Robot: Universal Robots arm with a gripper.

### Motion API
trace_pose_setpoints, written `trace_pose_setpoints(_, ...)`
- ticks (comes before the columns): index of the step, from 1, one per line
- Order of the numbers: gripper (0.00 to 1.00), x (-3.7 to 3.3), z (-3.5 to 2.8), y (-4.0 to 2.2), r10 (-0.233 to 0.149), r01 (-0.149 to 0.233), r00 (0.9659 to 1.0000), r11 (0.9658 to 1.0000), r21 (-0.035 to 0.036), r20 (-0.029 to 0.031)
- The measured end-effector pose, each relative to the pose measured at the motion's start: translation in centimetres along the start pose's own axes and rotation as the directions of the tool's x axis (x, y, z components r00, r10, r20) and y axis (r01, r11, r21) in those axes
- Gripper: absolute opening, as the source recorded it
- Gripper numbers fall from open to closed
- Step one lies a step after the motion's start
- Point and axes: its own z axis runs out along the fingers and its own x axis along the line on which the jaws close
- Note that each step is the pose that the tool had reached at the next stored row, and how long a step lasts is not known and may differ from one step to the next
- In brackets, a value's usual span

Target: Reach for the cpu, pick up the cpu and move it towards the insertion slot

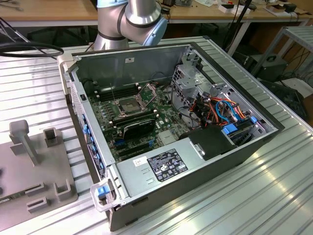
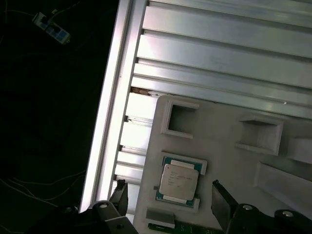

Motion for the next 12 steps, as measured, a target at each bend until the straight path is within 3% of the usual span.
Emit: trace_pose_setpoints(12, 0.78, -0.02, 0.37, -0.02, 0.000, 0.000, 1.0000, 1.0000, -0.0006, 0.0002)
